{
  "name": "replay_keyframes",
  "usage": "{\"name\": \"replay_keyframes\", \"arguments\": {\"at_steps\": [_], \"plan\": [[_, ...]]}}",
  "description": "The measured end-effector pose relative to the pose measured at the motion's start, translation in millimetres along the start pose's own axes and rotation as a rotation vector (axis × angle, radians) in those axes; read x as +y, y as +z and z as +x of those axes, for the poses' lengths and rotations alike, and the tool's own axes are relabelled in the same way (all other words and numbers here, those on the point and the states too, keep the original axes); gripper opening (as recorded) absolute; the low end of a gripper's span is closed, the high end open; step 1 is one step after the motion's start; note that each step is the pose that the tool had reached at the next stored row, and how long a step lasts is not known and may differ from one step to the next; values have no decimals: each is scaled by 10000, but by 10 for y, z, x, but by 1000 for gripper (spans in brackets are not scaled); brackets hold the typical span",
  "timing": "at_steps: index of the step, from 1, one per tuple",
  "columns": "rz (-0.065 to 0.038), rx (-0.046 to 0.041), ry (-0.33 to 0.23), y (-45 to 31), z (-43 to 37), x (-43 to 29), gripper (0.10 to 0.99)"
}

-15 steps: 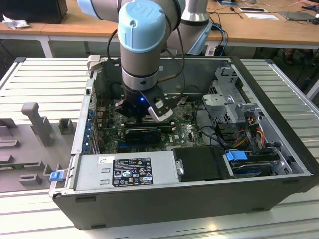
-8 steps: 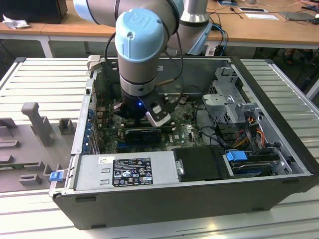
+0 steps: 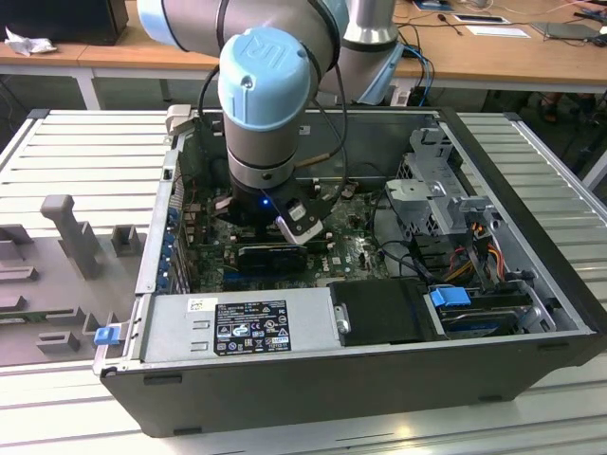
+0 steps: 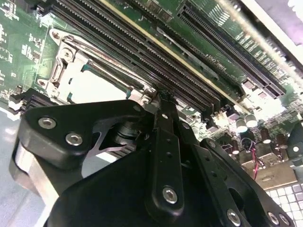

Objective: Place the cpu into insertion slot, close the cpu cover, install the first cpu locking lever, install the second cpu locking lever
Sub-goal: 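Install the second cpu locking lever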

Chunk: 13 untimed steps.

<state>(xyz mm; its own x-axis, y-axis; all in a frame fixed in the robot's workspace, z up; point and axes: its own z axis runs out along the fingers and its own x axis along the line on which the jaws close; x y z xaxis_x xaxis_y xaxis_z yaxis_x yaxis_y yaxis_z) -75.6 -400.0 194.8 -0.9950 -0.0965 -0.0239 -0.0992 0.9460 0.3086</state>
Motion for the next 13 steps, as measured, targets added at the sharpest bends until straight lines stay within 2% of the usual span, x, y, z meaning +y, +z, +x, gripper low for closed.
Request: {"name": "replay_keyframes", "arguments": {"at_steps": [4,8,11,13], "plan": [[3,2,3,-149,-2,48,106],[2,2,3,-267,-5,87,106],[2,2,3,-321,-7,104,106],[0,1,2,-324,-7,105,106]]}}
